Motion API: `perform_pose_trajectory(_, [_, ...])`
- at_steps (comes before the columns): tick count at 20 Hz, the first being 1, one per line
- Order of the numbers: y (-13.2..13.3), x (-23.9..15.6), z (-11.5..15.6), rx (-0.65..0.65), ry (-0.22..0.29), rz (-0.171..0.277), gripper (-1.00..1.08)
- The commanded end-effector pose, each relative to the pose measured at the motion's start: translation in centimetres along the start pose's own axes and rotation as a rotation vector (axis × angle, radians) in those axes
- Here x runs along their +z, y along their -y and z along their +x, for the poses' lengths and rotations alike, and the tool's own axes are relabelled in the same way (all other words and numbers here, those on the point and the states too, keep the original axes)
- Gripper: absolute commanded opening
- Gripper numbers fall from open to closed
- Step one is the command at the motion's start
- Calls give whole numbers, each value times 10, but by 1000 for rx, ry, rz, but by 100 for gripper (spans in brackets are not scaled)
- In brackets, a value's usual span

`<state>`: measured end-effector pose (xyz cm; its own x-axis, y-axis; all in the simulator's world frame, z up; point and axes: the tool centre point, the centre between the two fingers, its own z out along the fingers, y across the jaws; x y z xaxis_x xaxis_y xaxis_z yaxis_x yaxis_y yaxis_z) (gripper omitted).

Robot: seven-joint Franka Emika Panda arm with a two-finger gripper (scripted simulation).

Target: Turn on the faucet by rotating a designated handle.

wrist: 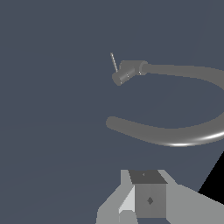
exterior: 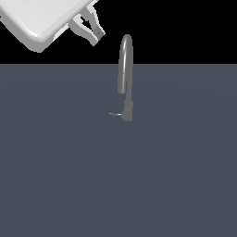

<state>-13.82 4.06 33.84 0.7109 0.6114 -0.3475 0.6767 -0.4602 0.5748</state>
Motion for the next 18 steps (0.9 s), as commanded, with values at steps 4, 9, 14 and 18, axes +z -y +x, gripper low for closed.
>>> perform_pose_trajectory(4, [6,15,19,-108,7,-105,-100])
perform_pose_trajectory(9, [11,27,35,-195,13,-191,-100])
perform_pose_trajectory(14, [16,40,48,-275,19,-272,-100])
perform_pose_trajectory(18, [20,50,58,-336,24,-334,-100])
